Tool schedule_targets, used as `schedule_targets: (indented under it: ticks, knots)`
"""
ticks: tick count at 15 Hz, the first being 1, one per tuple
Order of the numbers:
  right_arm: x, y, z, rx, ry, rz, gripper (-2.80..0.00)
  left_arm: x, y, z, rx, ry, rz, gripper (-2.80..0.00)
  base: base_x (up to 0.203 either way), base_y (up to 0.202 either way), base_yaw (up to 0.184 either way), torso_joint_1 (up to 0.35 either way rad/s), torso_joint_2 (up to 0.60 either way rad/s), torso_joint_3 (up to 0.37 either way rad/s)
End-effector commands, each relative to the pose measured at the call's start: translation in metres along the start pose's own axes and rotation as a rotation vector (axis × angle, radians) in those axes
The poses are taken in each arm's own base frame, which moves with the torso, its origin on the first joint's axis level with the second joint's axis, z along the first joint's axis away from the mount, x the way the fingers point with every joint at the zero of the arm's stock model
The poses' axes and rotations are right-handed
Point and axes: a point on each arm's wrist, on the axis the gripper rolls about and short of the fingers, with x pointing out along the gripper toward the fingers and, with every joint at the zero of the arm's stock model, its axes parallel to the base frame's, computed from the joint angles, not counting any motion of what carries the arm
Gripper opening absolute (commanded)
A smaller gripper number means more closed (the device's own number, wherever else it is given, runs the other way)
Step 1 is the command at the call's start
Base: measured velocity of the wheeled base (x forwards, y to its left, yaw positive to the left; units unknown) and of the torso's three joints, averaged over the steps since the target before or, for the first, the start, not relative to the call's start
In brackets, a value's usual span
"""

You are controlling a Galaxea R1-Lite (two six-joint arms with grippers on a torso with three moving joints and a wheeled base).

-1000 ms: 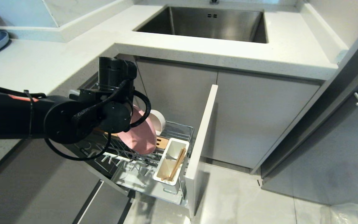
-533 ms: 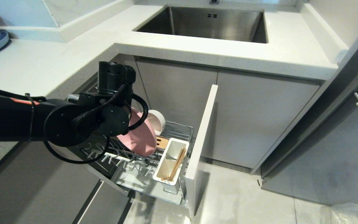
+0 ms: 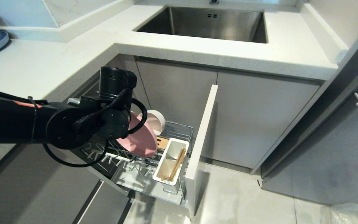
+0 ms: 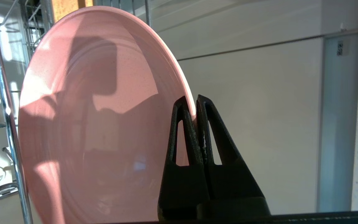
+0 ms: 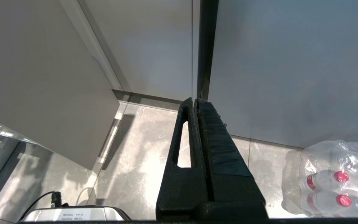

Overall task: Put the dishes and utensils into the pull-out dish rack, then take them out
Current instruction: Pick up the plate and place it in the cupboard

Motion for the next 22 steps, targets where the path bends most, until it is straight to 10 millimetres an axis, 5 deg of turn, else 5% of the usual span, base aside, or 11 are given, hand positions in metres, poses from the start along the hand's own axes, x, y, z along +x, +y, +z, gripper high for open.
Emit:
schedule_targets:
  ticks: [1,22]
  knots:
    - [0.0,0.0,0.0,0.0,0.002,0.0,-2.8,0.002,0.002,0.0,-0.009,-0.007,0.005,-2.8,0.0,0.0,0.0,0.0,0.0,0.0]
    - [0.0,0.0,0.0,0.0,0.002,0.0,-2.8,0.018,0.038,-0.004,0.008,0.024,0.136,-2.8,0.0,0.0,0.0,0.0,0.0,0.0]
